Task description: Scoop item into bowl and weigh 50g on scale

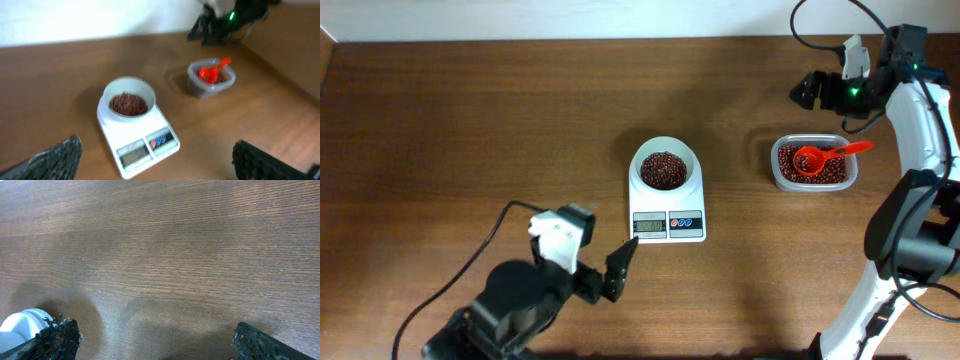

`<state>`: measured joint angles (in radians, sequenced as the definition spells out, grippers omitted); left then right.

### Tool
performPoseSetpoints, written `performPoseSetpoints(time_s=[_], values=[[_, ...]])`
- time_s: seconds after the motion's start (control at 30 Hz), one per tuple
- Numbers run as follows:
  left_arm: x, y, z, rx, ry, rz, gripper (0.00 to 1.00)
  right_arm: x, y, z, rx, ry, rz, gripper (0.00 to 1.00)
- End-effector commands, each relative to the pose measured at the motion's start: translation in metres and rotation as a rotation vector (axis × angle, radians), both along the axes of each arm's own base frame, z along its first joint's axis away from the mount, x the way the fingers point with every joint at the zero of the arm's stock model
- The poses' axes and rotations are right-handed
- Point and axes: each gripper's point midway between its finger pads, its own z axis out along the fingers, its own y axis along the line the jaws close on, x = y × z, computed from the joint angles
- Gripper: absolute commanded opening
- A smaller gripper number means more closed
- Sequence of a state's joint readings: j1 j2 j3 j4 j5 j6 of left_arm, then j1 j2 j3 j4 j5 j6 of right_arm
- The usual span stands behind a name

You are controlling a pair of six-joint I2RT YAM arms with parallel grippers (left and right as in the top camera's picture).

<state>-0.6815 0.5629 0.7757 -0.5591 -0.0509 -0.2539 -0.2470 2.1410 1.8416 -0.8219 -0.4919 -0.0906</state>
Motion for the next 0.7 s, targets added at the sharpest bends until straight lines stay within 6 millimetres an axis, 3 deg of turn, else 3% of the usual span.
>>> performPoseSetpoints(time_s=[0.0,0.3,0.57,0.67], values=[[-0.006,0.007,-0.007,-0.063,-0.054,-0.012,0.99,-0.002,0.001,-0.007,0.010,0.012,0.011,0.99],[-0.011,0.020,-0.001,-0.221,-0.272,0.013,0.99,-0.002,0.001,-0.007,0.010,0.012,0.011,0.99],[-0.024,0.029,-0.007,-0.287,-0.371,0.012,0.99,-0.002,0.001,-0.007,0.011,0.012,0.011,0.99],[-0.020,0.028,-0.015,-0.289,-0.379,0.019,0.99,-0.002,0.001,-0.007,0.010,0.012,0.011,0.99]])
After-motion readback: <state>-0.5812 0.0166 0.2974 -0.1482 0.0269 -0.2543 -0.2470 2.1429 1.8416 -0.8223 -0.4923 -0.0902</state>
